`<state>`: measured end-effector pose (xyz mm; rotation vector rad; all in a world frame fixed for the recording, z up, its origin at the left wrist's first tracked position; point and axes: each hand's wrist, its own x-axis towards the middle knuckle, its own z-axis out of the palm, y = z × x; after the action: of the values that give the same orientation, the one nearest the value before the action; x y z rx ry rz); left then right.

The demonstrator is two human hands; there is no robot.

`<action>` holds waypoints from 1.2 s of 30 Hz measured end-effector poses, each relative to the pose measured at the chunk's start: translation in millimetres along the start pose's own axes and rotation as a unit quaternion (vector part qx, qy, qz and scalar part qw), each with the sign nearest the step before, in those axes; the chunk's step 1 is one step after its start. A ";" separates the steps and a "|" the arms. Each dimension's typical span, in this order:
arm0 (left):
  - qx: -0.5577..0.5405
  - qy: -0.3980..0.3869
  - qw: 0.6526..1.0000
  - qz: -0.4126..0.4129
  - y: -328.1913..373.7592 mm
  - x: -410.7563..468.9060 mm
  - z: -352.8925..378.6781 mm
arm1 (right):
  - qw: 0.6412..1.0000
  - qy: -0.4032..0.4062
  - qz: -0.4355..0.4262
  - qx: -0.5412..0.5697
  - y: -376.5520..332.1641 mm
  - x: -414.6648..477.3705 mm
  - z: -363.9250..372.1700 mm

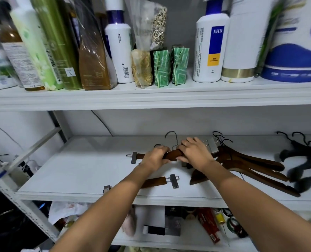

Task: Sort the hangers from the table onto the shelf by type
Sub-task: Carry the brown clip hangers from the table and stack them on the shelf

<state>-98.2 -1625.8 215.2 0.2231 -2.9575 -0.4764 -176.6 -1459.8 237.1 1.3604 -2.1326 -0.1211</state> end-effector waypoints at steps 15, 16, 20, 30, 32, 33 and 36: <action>-0.614 0.100 0.770 -0.143 10.9 -6.4 14.3 | 0.967 -0.048 0.141 0.205 -10.0 -22.1 -7.7; -0.638 0.094 0.752 -0.137 12.8 -8.8 13.9 | 0.950 -0.069 0.166 0.254 -12.3 -21.9 -7.7; -0.693 0.081 0.707 -0.118 18.9 -15.1 17.3 | 0.892 -0.128 0.200 0.386 -23.8 -16.8 -5.0; -0.479 0.016 0.853 -0.206 16.9 -36.7 0.5 | 0.913 -0.130 0.179 0.342 -20.4 -2.4 -2.5; -0.205 -0.024 0.957 -0.202 12.9 -43.0 -11.4 | 0.916 -0.136 0.170 0.338 -14.1 1.3 -1.3; -0.055 -0.020 0.983 -0.176 12.1 -47.4 -17.2 | 0.916 -0.132 0.168 0.340 -10.7 2.1 0.6; 0.181 0.079 0.978 -0.062 9.8 -56.5 -31.0 | 0.920 -0.117 0.164 0.336 -6.7 2.3 7.4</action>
<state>-39.2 -1616.5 241.3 0.4628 -2.8596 0.0708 -175.9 -1466.6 229.5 1.3510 -2.7153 0.6743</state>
